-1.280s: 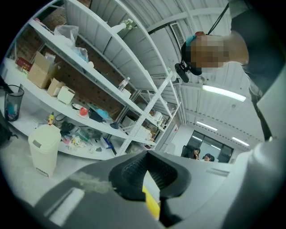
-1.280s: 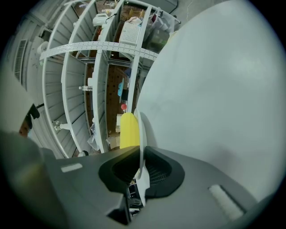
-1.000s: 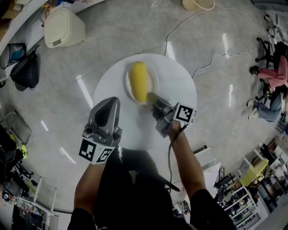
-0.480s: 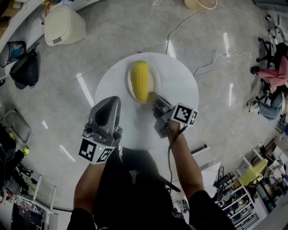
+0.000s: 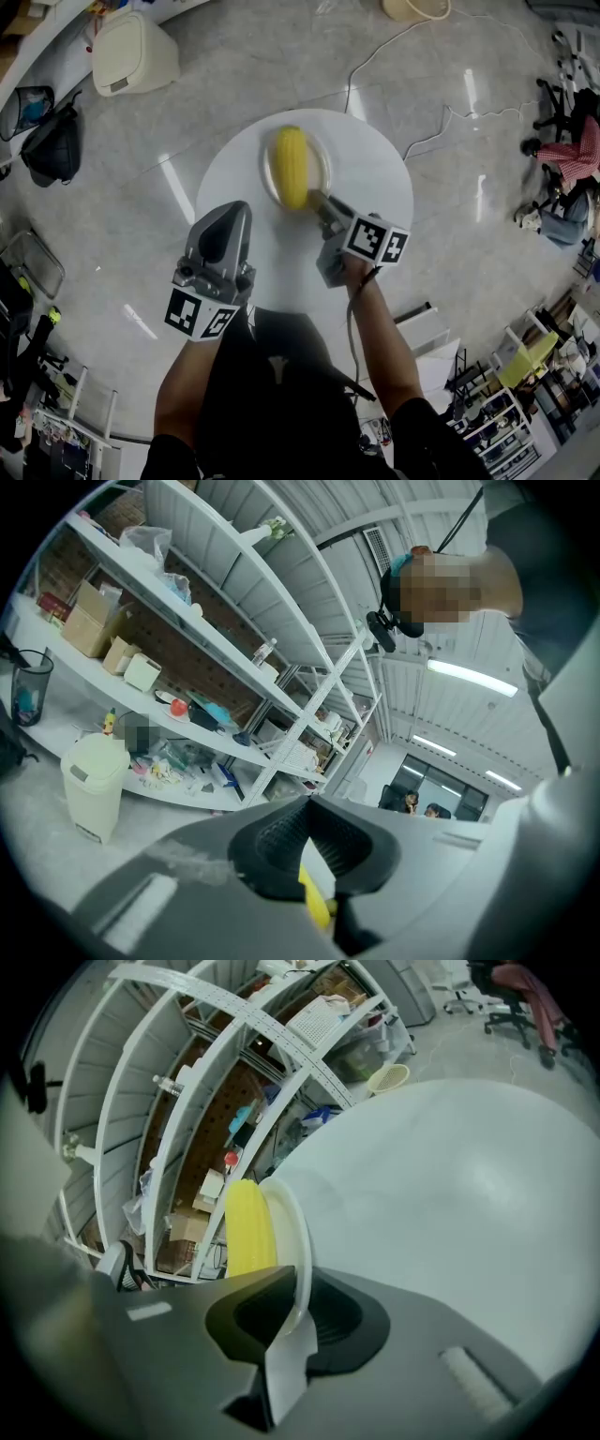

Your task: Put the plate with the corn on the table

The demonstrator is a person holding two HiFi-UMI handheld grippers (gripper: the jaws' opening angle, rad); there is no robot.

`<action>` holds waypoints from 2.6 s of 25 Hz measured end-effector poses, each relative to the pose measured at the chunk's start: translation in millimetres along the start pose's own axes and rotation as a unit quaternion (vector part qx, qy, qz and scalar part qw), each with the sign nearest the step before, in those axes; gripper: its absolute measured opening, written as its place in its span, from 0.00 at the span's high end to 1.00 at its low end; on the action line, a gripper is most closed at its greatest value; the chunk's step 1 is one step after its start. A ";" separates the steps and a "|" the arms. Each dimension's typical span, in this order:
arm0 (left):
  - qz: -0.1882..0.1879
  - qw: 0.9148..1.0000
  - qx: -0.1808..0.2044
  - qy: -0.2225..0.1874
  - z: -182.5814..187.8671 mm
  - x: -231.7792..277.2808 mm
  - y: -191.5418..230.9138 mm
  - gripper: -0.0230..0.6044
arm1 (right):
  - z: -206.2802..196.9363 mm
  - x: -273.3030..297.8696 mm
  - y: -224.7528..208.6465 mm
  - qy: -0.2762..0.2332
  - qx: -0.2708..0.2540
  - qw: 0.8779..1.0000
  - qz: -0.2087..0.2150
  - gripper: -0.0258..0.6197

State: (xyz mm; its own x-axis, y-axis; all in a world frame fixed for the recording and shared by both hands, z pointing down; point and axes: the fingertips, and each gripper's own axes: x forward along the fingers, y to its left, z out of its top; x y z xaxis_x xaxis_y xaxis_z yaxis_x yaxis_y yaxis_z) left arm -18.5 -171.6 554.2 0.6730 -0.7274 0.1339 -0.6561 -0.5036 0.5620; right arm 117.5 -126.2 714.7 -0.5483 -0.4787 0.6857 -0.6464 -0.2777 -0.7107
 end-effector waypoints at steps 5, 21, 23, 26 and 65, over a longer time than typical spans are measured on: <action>-0.005 1.000 0.001 0.001 0.5 -1.2 -1.8 0.96 | 2.2 1.3 1.8 0.001 -0.053 0.998 -0.033 0.85; -0.004 1.000 -0.005 0.000 1.0 -4.6 0.1 0.96 | 0.3 -1.7 2.6 0.006 -0.161 0.982 -0.094 0.78; -0.004 1.000 -0.005 0.001 0.8 -4.9 1.0 0.96 | 0.4 -1.6 2.3 0.006 -0.169 0.981 -0.100 0.78; -0.004 1.000 -0.004 0.001 0.6 -5.5 1.8 0.96 | 0.1 -2.2 1.5 0.006 -0.189 0.976 -0.112 0.76; -0.009 1.000 -0.003 -0.001 0.0 -23.2 -7.0 0.96 | -4.5 -32.7 -4.5 -0.030 -0.289 0.940 -0.178 0.94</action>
State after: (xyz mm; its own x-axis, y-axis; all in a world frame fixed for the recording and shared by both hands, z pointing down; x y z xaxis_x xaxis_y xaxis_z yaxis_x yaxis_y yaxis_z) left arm -29.5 -151.2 547.1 0.6838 -0.7195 0.1217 -0.6418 -0.5136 0.5695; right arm 135.9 -105.6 696.1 -0.2229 -0.4923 0.8414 -0.9731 0.0614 -0.2218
